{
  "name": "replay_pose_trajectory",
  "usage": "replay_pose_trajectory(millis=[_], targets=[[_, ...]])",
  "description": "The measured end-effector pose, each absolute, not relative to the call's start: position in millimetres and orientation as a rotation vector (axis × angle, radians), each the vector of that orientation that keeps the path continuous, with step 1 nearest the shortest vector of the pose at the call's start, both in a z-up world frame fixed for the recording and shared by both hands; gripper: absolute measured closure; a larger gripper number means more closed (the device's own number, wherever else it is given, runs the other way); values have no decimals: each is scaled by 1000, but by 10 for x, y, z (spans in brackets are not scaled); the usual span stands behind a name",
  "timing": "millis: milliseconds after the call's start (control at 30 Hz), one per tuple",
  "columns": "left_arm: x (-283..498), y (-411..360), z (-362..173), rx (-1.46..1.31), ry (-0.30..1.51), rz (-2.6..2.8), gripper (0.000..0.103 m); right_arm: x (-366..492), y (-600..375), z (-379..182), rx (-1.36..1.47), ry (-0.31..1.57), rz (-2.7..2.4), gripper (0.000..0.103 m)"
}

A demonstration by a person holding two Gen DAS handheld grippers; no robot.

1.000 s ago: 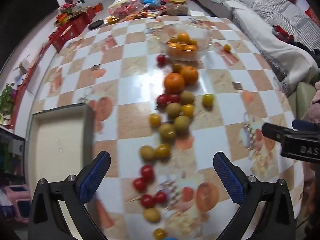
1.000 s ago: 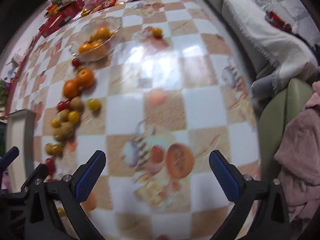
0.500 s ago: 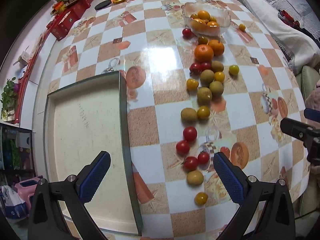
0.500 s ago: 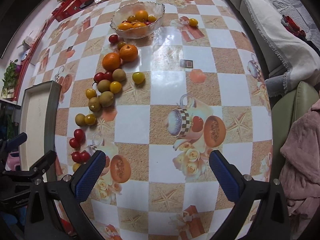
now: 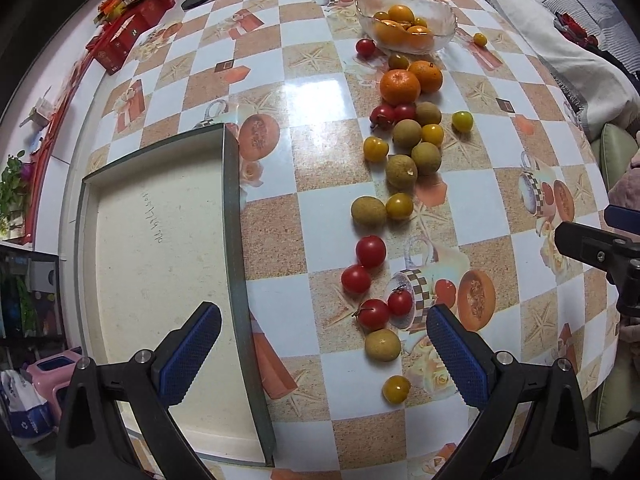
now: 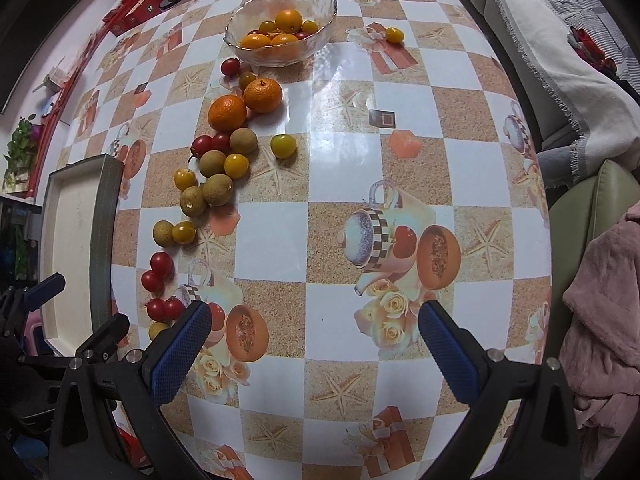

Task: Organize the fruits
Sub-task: 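Move both tools toward the pile of fruit on the table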

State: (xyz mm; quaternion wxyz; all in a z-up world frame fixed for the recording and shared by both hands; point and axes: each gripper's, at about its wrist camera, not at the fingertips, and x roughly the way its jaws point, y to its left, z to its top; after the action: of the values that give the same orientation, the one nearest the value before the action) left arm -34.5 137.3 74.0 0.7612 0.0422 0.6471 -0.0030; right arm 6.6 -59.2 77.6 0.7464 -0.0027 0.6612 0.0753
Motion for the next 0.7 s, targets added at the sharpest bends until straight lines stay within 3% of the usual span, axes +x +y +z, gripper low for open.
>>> replay_pose_trajectory(millis=[700], targets=[[-296, 1401, 616, 31, 1408, 7, 0, 99, -624, 698, -5, 1459, 185, 0]])
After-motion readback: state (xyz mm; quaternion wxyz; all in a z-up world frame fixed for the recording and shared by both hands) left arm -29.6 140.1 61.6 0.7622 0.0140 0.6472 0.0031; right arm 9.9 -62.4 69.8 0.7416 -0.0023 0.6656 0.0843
